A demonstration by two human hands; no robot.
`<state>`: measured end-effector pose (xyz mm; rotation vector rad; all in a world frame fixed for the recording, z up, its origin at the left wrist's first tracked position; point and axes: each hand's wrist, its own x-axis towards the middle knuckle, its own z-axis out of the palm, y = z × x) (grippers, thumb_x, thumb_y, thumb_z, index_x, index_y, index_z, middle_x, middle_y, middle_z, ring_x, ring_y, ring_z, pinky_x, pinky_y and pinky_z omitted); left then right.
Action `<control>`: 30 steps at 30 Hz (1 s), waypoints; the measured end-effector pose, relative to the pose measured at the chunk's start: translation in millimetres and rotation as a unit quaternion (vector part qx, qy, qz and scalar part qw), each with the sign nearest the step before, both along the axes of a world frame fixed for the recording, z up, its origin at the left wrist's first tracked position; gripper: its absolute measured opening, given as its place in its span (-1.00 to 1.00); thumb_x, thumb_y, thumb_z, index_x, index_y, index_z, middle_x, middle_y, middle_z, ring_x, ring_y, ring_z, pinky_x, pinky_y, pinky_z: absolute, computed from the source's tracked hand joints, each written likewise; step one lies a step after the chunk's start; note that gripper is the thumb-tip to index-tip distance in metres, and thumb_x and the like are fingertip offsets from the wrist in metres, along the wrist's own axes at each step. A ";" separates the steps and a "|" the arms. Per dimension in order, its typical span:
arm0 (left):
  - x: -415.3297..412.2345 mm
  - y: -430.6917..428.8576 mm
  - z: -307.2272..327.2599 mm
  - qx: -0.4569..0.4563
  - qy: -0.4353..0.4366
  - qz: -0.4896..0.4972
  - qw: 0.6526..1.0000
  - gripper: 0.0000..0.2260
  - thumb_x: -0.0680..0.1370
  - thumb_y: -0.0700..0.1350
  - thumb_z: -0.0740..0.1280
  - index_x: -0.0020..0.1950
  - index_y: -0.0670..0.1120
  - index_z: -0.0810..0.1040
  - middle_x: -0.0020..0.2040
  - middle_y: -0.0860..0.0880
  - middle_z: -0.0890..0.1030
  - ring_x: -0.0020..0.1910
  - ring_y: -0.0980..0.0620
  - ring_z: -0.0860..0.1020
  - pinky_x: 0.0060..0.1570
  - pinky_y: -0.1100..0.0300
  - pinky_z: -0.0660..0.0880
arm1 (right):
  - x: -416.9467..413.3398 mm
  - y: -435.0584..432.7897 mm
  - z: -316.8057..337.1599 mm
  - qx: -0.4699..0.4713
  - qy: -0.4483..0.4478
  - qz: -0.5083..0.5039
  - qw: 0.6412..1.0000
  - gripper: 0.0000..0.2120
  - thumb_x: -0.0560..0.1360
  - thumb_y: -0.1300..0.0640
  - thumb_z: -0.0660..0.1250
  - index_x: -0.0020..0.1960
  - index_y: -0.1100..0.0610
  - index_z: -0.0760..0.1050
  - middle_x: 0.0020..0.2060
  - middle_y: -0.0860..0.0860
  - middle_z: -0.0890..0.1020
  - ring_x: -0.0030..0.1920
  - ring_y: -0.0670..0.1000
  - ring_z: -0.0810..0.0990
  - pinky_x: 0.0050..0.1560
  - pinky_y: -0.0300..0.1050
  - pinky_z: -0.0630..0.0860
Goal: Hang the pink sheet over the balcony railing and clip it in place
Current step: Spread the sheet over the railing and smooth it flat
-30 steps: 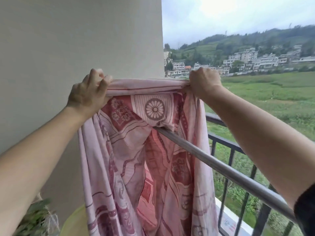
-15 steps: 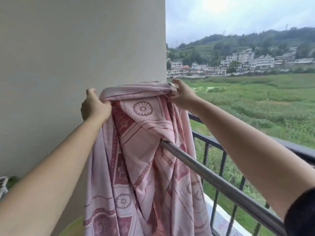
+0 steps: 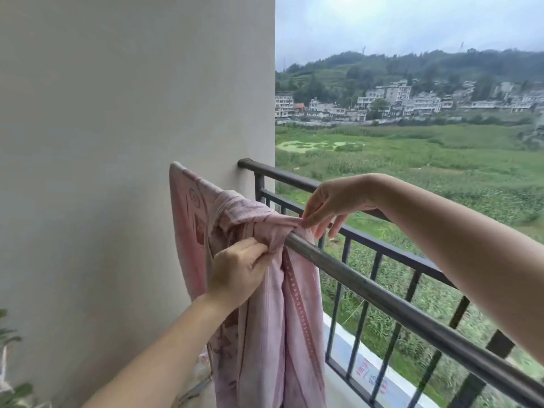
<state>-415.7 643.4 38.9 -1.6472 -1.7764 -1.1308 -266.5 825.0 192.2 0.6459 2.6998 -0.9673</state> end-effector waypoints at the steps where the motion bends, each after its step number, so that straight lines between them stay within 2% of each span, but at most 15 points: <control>1: -3.7 -5.4 2.8 -0.004 0.001 -0.011 1.000 -0.84 0.55 -0.06 0.37 -0.13 -0.10 0.67 -0.24 0.07 0.61 -0.26 0.09 0.58 -0.30 0.09 0.55 | 0.8 0.6 0.9 0.023 0.013 -0.010 1.000 -0.76 0.54 0.08 0.39 0.16 0.17 0.63 0.01 0.06 0.72 0.01 0.01 0.72 0.04 -0.01 0.66; 4: -12.5 -22.0 22.1 0.009 0.024 0.001 1.000 -0.83 0.56 -0.12 0.33 -0.04 -0.13 0.70 -0.16 0.03 0.67 -0.18 0.08 0.62 -0.13 0.26 0.56 | 2.7 0.8 2.1 0.105 0.066 -0.047 0.991 -0.79 0.60 0.13 0.31 0.19 0.17 0.59 0.05 0.09 0.70 -0.04 -0.04 0.69 -0.06 -0.13 0.67; 6: -16.7 -26.9 47.4 0.035 0.032 0.046 0.998 -0.83 0.54 -0.15 0.32 -0.04 -0.15 0.71 -0.17 -0.01 0.68 -0.17 0.02 0.61 -0.11 0.34 0.44 | 1.8 -3.3 1.8 0.142 0.118 -0.061 0.981 -0.84 0.65 0.18 0.22 0.16 0.14 0.54 0.06 0.09 0.67 -0.02 -0.03 0.67 -0.13 -0.20 0.66; 10: -11.8 -27.4 113.8 0.062 -0.009 0.105 0.993 -0.87 0.54 -0.14 0.38 -0.07 -0.11 0.73 -0.17 -0.06 0.71 -0.15 -0.05 0.63 -0.03 0.12 0.52 | 1.5 -12.7 17.3 0.171 0.237 -0.108 0.950 -0.81 0.64 0.28 0.15 0.10 0.12 0.53 0.00 0.07 0.65 -0.05 0.00 0.65 -0.18 -0.20 0.64; 12: -8.4 -27.7 142.8 0.104 -0.091 0.096 0.986 -0.87 0.51 -0.07 0.42 -0.08 -0.08 0.74 -0.17 -0.01 0.72 -0.21 0.06 0.64 -0.06 0.13 0.56 | 2.7 -18.4 32.6 0.118 0.323 -0.151 0.927 -0.80 0.63 0.28 0.16 0.09 0.15 0.55 -0.02 0.07 0.65 -0.06 0.02 0.64 -0.17 -0.19 0.64; 14: -5.6 -23.6 161.5 0.141 -0.228 0.008 0.963 -0.87 0.50 -0.05 0.43 -0.11 -0.07 0.74 -0.19 0.01 0.72 -0.27 0.14 0.60 -0.13 0.19 0.53 | 4.5 -28.4 43.5 -0.023 0.382 -0.180 0.906 -0.81 0.66 0.22 0.15 0.12 0.19 0.54 0.02 0.11 0.63 -0.02 0.05 0.61 -0.01 -0.10 0.63; 15: -3.4 -21.1 163.6 0.117 -0.287 -0.034 0.950 -0.85 0.52 -0.06 0.42 -0.14 -0.10 0.73 -0.21 -0.01 0.72 -0.28 0.12 0.59 -0.16 0.18 0.51 | 6.0 -35.3 43.5 -0.047 0.373 -0.175 0.910 -0.78 0.68 0.19 0.12 0.14 0.23 0.53 0.02 0.13 0.61 -0.02 0.05 0.59 0.04 -0.10 0.61; 16: -5.8 -17.9 159.0 0.050 -0.311 -0.047 0.948 -0.81 0.54 -0.08 0.39 -0.17 -0.15 0.71 -0.25 -0.02 0.69 -0.28 0.07 0.56 -0.19 0.16 0.48 | 7.3 -40.5 41.4 0.004 0.321 -0.152 0.935 -0.74 0.69 0.16 0.09 0.13 0.26 0.51 -0.01 0.13 0.58 -0.05 0.05 0.55 0.02 -0.13 0.57; 18: -13.3 -16.3 138.8 -0.147 -0.285 -0.024 0.947 -0.71 0.57 -0.08 0.34 -0.20 -0.28 0.61 -0.30 -0.06 0.54 -0.30 0.02 0.46 -0.22 0.15 0.35 | 14.2 -49.0 29.6 0.198 0.177 -0.104 0.958 -0.67 0.70 0.04 0.04 0.02 0.24 0.46 -0.13 0.07 0.51 -0.11 0.06 0.49 -0.10 -0.12 0.46; 20: -26.1 -23.0 125.5 -0.226 -0.261 -0.006 0.938 -0.68 0.57 0.01 0.32 -0.16 -0.25 0.60 -0.29 -0.07 0.52 -0.28 0.01 0.46 -0.18 0.13 0.36 | 23.9 -42.8 16.5 0.311 0.064 -0.066 0.946 -0.57 0.68 -0.12 0.04 -0.01 0.21 0.46 -0.20 0.04 0.53 -0.16 0.11 0.52 -0.15 -0.05 0.49; 22: -37.3 -28.4 132.8 -0.154 -0.307 -0.047 0.938 -0.75 0.59 0.01 0.33 -0.08 -0.15 0.67 -0.19 -0.05 0.63 -0.19 0.00 0.56 -0.03 0.07 0.46 | 30.6 -33.0 12.0 0.316 0.127 -0.076 0.937 -0.47 0.60 -0.28 0.08 0.02 0.19 0.49 -0.18 0.04 0.57 -0.18 0.09 0.56 -0.11 0.00 0.56; 24: -40.6 -29.6 152.8 -0.079 -0.385 -0.091 0.915 -0.73 0.55 0.03 0.37 0.07 -0.16 0.66 -0.02 -0.06 0.67 0.01 -0.05 0.60 0.19 0.00 0.47 | 29.1 -32.1 14.7 0.329 0.223 -0.108 0.911 -0.51 0.55 -0.30 0.18 0.01 0.15 0.48 -0.17 -0.01 0.54 -0.18 0.03 0.52 -0.18 -0.09 0.53; 27: -42.2 -26.0 171.7 -0.094 -0.439 -0.141 0.882 -0.72 0.54 -0.06 0.37 0.13 -0.24 0.63 0.16 -0.16 0.64 0.24 -0.08 0.56 0.39 -0.05 0.38 | 21.6 -51.3 17.6 0.413 0.289 -0.081 0.860 -0.63 0.53 -0.25 0.27 -0.02 0.08 0.46 -0.15 -0.02 0.55 -0.21 -0.03 0.47 -0.30 -0.21 0.40; 28: -42.2 -23.2 173.5 -0.105 -0.443 -0.152 0.877 -0.75 0.57 -0.12 0.34 0.13 -0.28 0.61 0.19 -0.19 0.62 0.26 -0.08 0.55 0.40 -0.04 0.36 | 19.5 -61.3 14.9 0.411 0.302 -0.069 0.857 -0.62 0.51 -0.29 0.26 -0.05 0.04 0.46 -0.17 -0.03 0.58 -0.24 -0.05 0.49 -0.30 -0.18 0.44; 30: -34.7 -21.9 174.9 -0.119 -0.459 -0.191 0.860 -0.77 0.59 -0.20 0.29 0.14 -0.34 0.58 0.18 -0.22 0.61 0.24 -0.11 0.56 0.39 -0.03 0.38 | 18.0 -82.9 7.1 0.367 0.296 -0.048 0.881 -0.54 0.43 -0.38 0.27 -0.15 0.04 0.50 -0.26 -0.08 0.61 -0.31 -0.10 0.54 -0.31 -0.16 0.51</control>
